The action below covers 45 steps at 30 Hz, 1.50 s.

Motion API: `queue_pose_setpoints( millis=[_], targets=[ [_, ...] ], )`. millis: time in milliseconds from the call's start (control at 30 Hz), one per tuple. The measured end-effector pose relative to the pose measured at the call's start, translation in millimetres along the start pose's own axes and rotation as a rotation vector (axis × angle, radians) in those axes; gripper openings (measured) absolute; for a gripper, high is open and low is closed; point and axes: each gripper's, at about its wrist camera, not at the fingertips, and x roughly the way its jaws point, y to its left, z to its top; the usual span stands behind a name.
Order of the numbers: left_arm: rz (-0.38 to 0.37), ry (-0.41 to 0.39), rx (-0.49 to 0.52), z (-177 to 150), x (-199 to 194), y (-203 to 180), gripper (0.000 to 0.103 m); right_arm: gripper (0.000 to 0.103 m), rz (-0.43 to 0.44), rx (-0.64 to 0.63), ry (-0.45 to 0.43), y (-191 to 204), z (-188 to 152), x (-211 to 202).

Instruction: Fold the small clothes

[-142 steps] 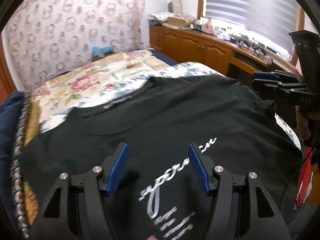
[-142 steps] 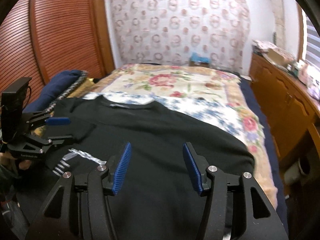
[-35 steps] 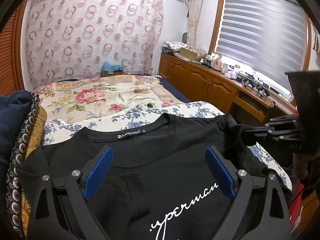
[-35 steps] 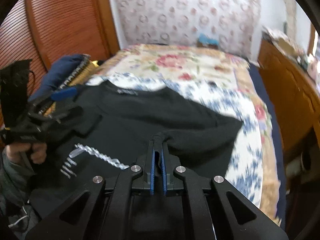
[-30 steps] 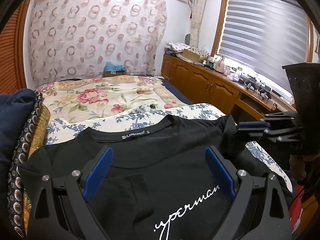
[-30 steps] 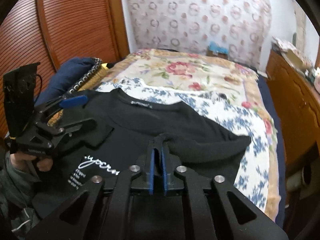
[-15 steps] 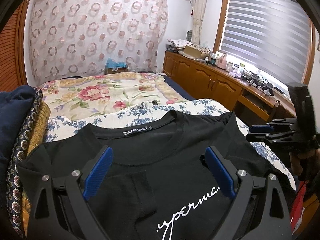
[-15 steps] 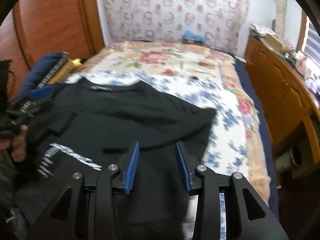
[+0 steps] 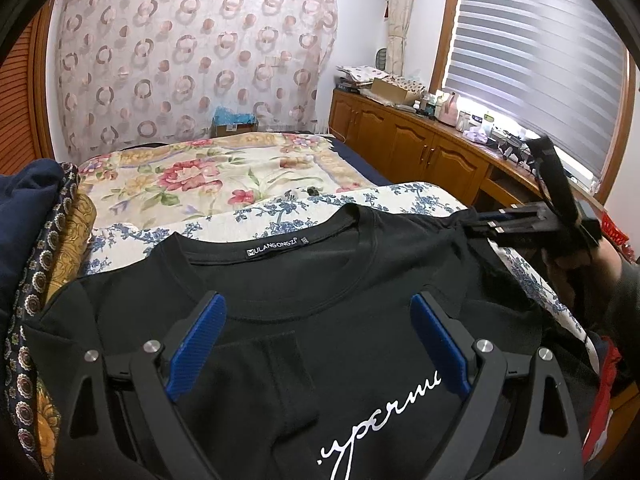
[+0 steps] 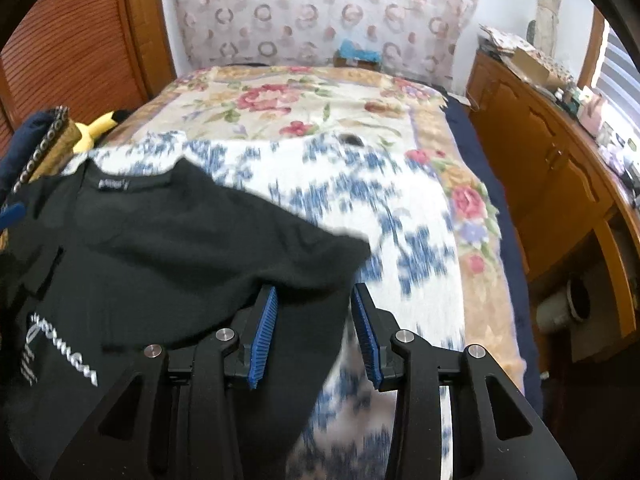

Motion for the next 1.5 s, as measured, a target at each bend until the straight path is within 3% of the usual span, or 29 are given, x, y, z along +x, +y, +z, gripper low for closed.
queue_pose_setpoints(
  millis=[367, 733, 900, 1033, 1067, 1100, 1133, 1333, 1500],
  targets=[
    [0.011, 0.017, -0.007, -2.9, 3.7, 5.9, 0.095, 0.038, 0.06, -0.053, -0.135, 7.8, 47.5, 1.0],
    [0.004, 0.031, 0.001, -3.2, 9.4, 0.9, 0.094, 0.038, 0.13, -0.006, -0.038, 25.3, 1.5, -29.7],
    [0.003, 0.024, 0.004, -2.3, 7.8, -0.9, 0.095, 0.038, 0.154, -0.004, 0.024, 44.3, -13.3, -22.2],
    [0.007, 0.019, 0.007, -2.0, 5.0, -1.4, 0.094, 0.038, 0.137, 0.028, 0.05, 41.4, -6.1, -5.0],
    [0.007, 0.018, 0.006, -2.1, 4.7, -1.2, 0.094, 0.027, 0.137, 0.033, 0.048, 40.0, -3.9, -2.8],
    [0.008, 0.017, 0.004, -2.0, 4.5, -0.1, 0.094, 0.007, 0.139, 0.035, 0.043, 39.3, 0.2, -0.8],
    [0.008, 0.016, 0.004, -1.7, 3.8, -1.4, 0.094, 0.004, 0.147, 0.028, 0.04, 40.4, 3.8, 0.2],
    [0.011, 0.014, -0.003, -1.8, 1.9, 0.3, 0.095, 0.001, 0.202, -0.126, -0.059, 79.2, 30.5, -14.9],
    [0.01, 0.013, -0.003, -1.7, 1.5, 0.7, 0.095, 0.004, 0.186, -0.154, -0.098, 93.5, 43.9, -15.8]
  ],
)
